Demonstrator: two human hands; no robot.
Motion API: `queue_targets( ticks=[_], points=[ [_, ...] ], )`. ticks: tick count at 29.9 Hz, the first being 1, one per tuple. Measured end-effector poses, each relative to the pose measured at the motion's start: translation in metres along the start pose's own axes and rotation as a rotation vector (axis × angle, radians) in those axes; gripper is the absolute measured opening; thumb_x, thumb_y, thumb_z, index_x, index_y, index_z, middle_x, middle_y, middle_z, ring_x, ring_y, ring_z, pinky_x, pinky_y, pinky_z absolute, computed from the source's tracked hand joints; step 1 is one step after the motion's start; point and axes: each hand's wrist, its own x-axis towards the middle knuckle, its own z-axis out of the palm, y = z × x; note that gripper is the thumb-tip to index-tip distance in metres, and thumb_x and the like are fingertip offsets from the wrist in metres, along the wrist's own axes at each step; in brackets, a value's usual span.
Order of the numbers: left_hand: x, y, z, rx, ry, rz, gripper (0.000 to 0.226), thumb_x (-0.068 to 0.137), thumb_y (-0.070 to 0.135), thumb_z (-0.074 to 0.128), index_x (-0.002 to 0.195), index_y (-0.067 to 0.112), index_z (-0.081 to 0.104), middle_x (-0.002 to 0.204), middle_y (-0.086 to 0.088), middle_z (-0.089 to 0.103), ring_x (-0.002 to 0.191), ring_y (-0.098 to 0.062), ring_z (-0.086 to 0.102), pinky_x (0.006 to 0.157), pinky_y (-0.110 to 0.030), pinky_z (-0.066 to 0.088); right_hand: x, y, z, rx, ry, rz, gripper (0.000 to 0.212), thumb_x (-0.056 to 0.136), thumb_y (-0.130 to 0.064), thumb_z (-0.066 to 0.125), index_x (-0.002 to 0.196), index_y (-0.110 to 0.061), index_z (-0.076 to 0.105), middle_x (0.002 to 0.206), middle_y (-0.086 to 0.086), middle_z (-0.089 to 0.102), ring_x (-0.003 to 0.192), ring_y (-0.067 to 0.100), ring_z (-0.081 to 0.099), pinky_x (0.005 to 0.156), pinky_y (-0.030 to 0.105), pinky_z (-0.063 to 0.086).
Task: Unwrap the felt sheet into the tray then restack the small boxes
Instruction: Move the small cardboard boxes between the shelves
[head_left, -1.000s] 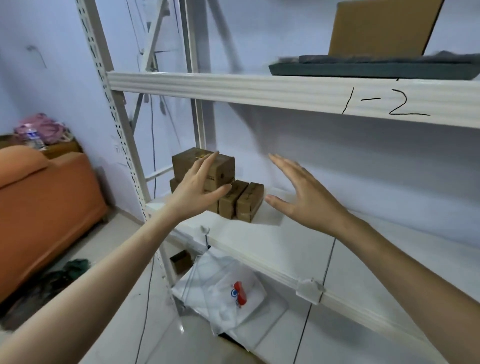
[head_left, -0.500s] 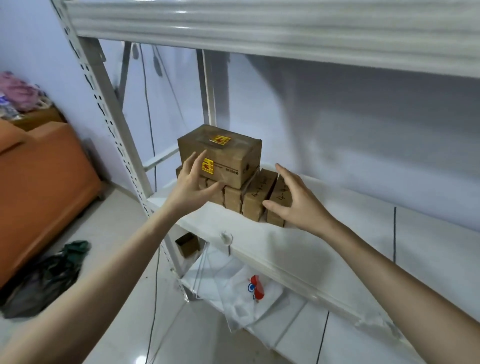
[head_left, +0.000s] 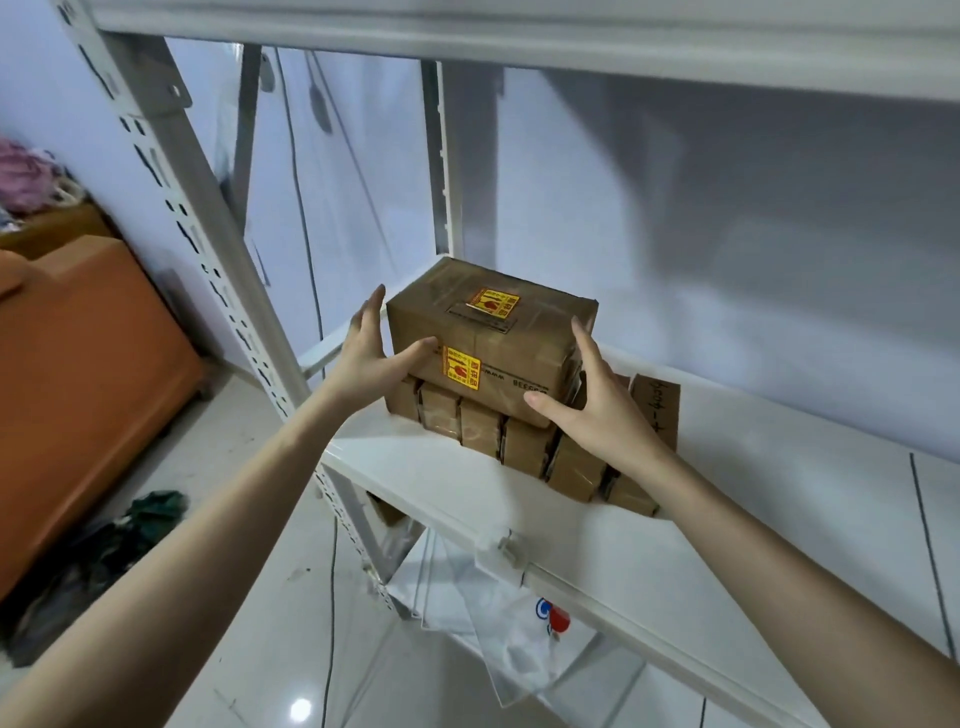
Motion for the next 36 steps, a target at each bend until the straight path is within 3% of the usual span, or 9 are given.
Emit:
queue_targets(
  ticks=[5, 8, 12, 18, 22, 27, 30, 33, 36],
  points=[
    [0.015, -0.002, 0.007, -0.157, -0.076, -0.11, 0.101, 0.079, 0.054, 0.064, 0.151, 0.023, 0.0, 0.15, -0.002, 0.035, 0.137, -0.021, 0.036, 0.11, -0.039, 0.037, 0.008, 0.001, 0.001, 0.063, -0.003, 0.032, 0.086, 0.083, -0.04, 0.065, 0.149, -0.035, 0.011, 0.156, -0.006, 0.023, 0.143, 0.012, 0.023, 0.104, 0.021, 0.021],
    [0.015, 0.009, 0.01, -0.17, 0.002, -0.081, 0.086, 0.083, 0.048, 0.063, 0.147, 0.011, 0.018, 0.125, 0.002, 0.049, 0.114, -0.018, 0.05, 0.093, -0.031, 0.045, 0.009, -0.001, -0.005, 0.079, 0.018, 0.067, 0.079, 0.084, -0.041, 0.064, 0.147, -0.032, 0.019, 0.15, -0.004, 0.035, 0.132, 0.009, 0.035, 0.098, 0.021, 0.026],
    [0.016, 0.03, 0.013, -0.157, 0.062, -0.025, 0.054, 0.083, 0.054, 0.058, 0.122, 0.018, 0.047, 0.114, 0.004, 0.056, 0.104, -0.017, 0.057, 0.079, -0.026, 0.047, 0.006, -0.004, -0.024, 0.106, 0.128, 0.073, 0.069, 0.083, -0.041, 0.065, 0.139, -0.032, 0.026, 0.141, -0.002, 0.044, 0.117, 0.007, 0.043, 0.09, 0.022, 0.034],
    [0.003, 0.081, 0.036, -0.123, 0.052, 0.041, 0.045, 0.088, 0.054, 0.052, 0.105, 0.013, 0.044, 0.088, 0.012, 0.051, 0.078, 0.001, 0.049, 0.06, -0.016, 0.033, -0.019, 0.002, -0.071, 0.106, 0.381, -0.001, 0.046, 0.085, -0.021, 0.066, 0.111, -0.024, 0.029, 0.135, 0.008, 0.04, 0.111, 0.014, 0.05, 0.062, 0.001, 0.047],
    [-0.013, 0.122, 0.068, -0.106, -0.038, 0.131, 0.05, 0.083, 0.055, 0.057, 0.107, 0.014, 0.041, 0.088, 0.008, 0.052, 0.083, -0.01, 0.055, 0.065, -0.024, 0.044, -0.053, 0.015, -0.125, 0.108, 0.493, 0.012, 0.068, 0.08, -0.008, 0.071, 0.128, -0.023, 0.025, 0.137, 0.009, 0.039, 0.111, 0.016, 0.05, 0.063, 0.003, 0.05],
    [-0.052, 0.188, 0.116, -0.091, -0.193, 0.226, 0.076, 0.083, 0.055, 0.059, 0.142, 0.018, 0.028, 0.108, -0.003, 0.058, 0.089, -0.019, 0.06, 0.087, -0.038, 0.053, -0.112, 0.035, -0.197, 0.017, 0.494, 0.037, 0.092, 0.076, 0.001, 0.072, 0.145, -0.021, 0.015, 0.133, 0.005, 0.032, 0.096, 0.007, 0.051, 0.058, 0.002, 0.046],
    [-0.083, 0.223, 0.146, -0.047, -0.258, 0.215, 0.069, 0.087, 0.058, 0.048, 0.145, 0.029, 0.025, 0.108, -0.002, 0.055, 0.094, -0.022, 0.058, 0.083, -0.03, 0.045, -0.153, 0.053, -0.239, -0.076, 0.48, 0.068, 0.087, 0.075, 0.001, 0.071, 0.143, -0.022, 0.021, 0.122, 0.001, 0.029, 0.085, 0.006, 0.054, 0.067, 0.011, 0.044],
    [-0.12, 0.255, 0.182, -0.098, -0.277, 0.21, 0.059, 0.088, 0.056, 0.049, 0.136, 0.024, 0.039, 0.116, -0.004, 0.059, 0.101, -0.021, 0.058, 0.084, -0.027, 0.044, -0.199, 0.078, -0.282, -0.056, 0.456, 0.139, 0.077, 0.076, -0.001, 0.068, 0.138, -0.018, 0.027, 0.122, 0.007, 0.039, 0.102, 0.021, 0.055, 0.078, 0.025, 0.044],
    [-0.153, 0.285, 0.219, -0.206, -0.292, 0.169, 0.058, 0.087, 0.058, 0.048, 0.123, 0.013, 0.045, 0.124, -0.003, 0.057, 0.107, -0.018, 0.056, 0.088, -0.03, 0.046, -0.243, 0.099, -0.314, -0.037, 0.371, 0.231, 0.054, 0.083, -0.015, 0.066, 0.124, -0.016, 0.031, 0.104, -0.001, 0.053, 0.089, 0.013, 0.055, 0.062, 0.02, 0.044]
  ],
)
